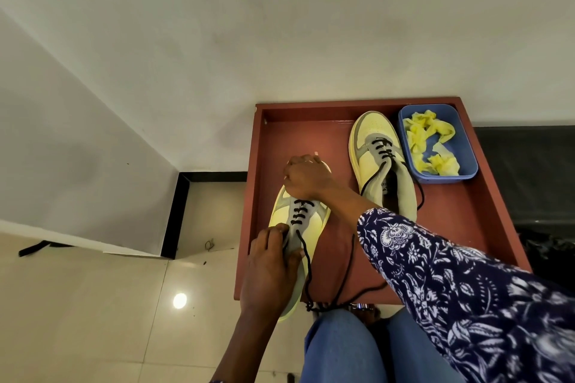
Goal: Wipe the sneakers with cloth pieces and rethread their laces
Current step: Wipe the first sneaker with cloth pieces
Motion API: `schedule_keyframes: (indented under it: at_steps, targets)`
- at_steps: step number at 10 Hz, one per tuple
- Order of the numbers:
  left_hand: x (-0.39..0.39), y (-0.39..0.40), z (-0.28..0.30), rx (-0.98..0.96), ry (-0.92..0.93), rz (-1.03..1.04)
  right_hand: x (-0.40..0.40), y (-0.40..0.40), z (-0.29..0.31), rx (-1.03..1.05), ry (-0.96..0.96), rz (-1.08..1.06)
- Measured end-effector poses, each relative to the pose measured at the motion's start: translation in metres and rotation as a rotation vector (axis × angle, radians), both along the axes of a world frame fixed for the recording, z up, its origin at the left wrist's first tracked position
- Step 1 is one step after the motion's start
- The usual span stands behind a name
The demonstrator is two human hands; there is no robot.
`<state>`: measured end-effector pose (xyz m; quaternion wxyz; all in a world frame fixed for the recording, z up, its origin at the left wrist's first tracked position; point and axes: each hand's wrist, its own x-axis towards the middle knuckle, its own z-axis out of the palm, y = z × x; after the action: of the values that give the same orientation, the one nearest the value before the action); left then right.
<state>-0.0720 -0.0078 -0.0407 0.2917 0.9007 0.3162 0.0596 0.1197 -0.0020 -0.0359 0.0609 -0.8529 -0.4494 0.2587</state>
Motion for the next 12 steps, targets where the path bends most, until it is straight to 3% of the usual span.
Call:
schedule_keyframes:
  at_steps: [2,4,6,9,12]
  targets:
    - [0.001,-0.001,0.001,0.005,-0.006,0.014,-0.017,0.002,0.001,-0.039,0.0,0.118]
    - [0.002,-0.002,0.003,0.002,-0.004,0.018,-0.018,0.0,-0.003,0.072,0.084,0.21]
    - [0.002,-0.002,0.003,-0.011,0.015,0.021,0.005,-0.012,0.005,0.02,-0.017,0.343]
    - [0.003,-0.003,0.003,0.013,0.038,0.028,0.023,-0.029,-0.001,0.091,-0.069,0.005]
    - [0.003,-0.003,0.004,0.018,0.03,0.016,-0.008,-0.028,0.009,0.129,-0.074,-0.043]
